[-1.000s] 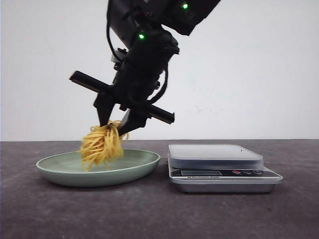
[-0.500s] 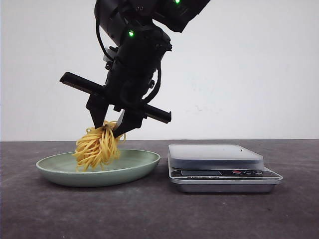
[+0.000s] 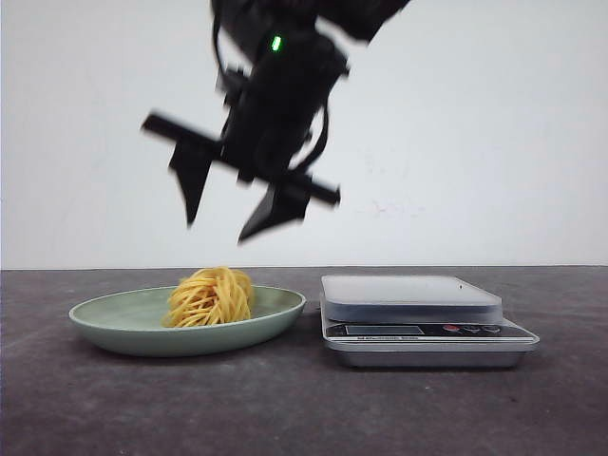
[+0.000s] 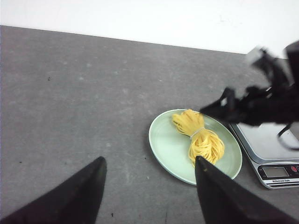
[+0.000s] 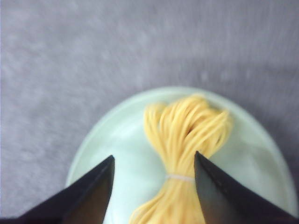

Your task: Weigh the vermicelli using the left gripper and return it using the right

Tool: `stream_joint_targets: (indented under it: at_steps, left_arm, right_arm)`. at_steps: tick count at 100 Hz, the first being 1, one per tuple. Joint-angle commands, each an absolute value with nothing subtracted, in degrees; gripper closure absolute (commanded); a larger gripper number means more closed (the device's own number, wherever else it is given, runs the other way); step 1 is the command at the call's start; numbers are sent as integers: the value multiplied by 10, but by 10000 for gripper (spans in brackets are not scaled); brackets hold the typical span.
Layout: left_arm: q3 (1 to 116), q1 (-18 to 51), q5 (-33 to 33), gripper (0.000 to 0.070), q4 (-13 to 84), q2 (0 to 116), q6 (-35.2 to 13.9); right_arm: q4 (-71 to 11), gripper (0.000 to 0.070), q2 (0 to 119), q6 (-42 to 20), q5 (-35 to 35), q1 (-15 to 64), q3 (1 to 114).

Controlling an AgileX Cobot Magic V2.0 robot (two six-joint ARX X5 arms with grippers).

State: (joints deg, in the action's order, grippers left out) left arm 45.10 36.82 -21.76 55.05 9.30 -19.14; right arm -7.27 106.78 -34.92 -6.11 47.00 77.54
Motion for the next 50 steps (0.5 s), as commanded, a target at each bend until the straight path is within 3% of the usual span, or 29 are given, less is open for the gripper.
stream_joint_targets:
  at_steps: [1, 22, 50]
  left_arm:
    - [458, 371, -220, 350, 545, 92, -186]
    - [458, 371, -221, 350, 542, 92, -182]
    - [458, 371, -220, 350, 539, 92, -182]
  right_arm:
    - [-71, 362, 1020, -270, -72, 472, 794]
    - [-115, 362, 835, -149, -97, 465, 794]
    - [-262, 359, 566, -24, -172, 476, 794]
